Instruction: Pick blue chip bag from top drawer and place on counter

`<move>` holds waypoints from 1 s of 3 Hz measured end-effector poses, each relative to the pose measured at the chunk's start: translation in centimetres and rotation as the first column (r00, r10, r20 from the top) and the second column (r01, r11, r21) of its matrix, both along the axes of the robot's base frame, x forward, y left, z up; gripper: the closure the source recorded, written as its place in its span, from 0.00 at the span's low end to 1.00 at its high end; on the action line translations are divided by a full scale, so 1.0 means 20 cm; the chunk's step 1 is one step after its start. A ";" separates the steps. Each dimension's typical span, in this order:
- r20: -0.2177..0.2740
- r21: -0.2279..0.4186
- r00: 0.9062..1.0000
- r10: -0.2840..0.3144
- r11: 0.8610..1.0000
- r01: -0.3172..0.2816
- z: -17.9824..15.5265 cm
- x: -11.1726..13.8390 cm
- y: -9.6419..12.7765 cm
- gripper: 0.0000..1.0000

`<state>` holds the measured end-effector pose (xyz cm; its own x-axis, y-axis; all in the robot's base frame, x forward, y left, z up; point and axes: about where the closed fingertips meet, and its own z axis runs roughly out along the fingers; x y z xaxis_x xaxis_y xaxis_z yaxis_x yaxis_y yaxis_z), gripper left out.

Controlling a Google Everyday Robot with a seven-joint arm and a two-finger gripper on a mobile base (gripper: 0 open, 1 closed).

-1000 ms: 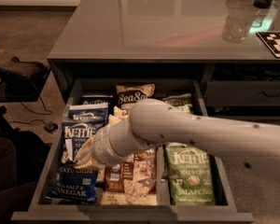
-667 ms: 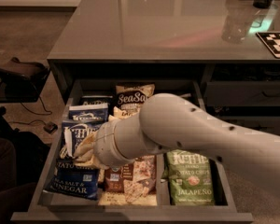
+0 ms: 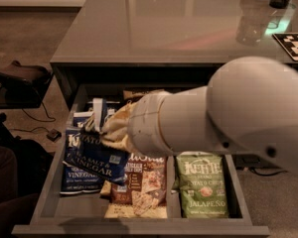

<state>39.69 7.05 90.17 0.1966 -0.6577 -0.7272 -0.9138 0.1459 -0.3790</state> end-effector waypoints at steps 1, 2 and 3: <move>0.026 0.001 0.995 -0.098 0.995 0.098 0.21 0.07 -0.19 1.00; 0.051 -0.046 0.981 -0.188 0.981 0.190 0.50 0.13 -0.32 1.00; 0.051 -0.046 0.981 -0.188 0.981 0.190 0.50 0.13 -0.32 1.00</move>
Offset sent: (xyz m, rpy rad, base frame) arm 0.0520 -0.1052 0.1323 -0.0997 -0.0093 -0.2615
